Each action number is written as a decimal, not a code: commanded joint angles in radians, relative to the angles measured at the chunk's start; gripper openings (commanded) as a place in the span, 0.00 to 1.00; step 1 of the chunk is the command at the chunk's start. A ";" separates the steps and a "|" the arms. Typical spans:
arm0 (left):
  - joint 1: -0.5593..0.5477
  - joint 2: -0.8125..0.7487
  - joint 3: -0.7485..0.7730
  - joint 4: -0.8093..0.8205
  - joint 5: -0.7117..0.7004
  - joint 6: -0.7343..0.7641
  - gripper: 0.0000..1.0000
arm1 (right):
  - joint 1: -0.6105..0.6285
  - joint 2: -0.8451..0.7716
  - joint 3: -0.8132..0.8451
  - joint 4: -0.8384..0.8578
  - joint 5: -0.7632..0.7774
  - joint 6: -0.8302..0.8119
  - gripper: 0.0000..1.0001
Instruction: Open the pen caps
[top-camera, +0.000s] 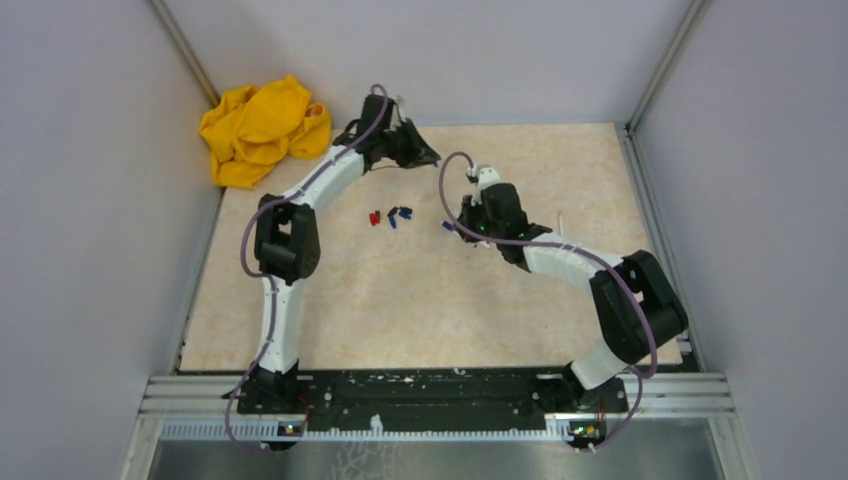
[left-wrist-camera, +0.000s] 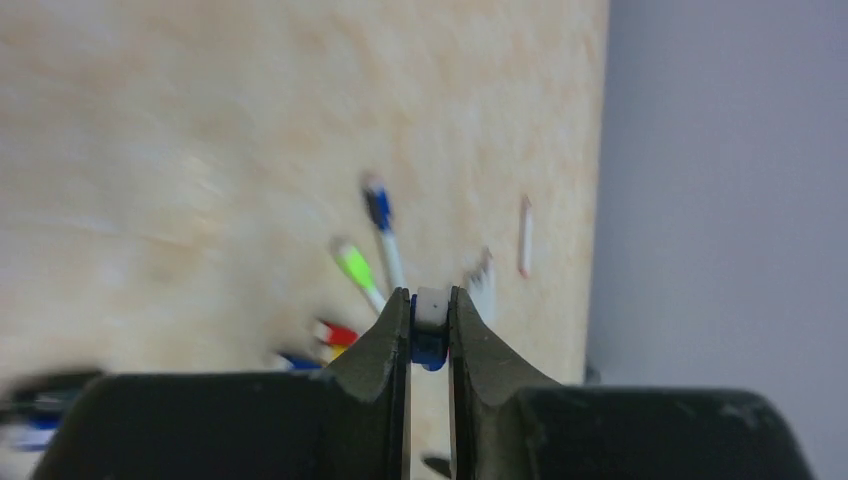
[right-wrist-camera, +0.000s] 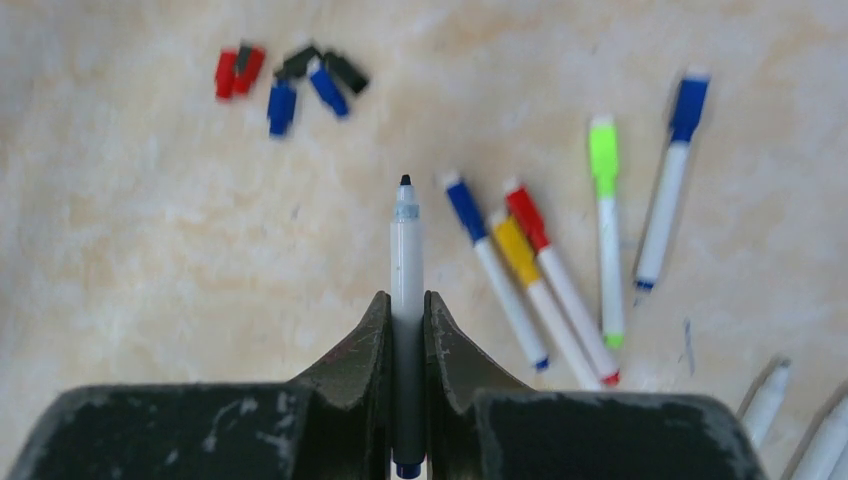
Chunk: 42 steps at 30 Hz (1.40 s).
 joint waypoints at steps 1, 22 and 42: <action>0.169 0.022 0.073 0.078 -0.361 0.048 0.00 | 0.034 -0.092 -0.039 -0.147 -0.077 -0.004 0.00; 0.038 -0.327 -0.542 0.149 -0.630 0.170 0.00 | -0.017 -0.123 0.052 -0.362 0.221 0.000 0.00; -0.030 -0.383 -0.701 0.118 -0.733 0.157 0.22 | -0.082 0.021 0.060 -0.383 0.272 0.011 0.00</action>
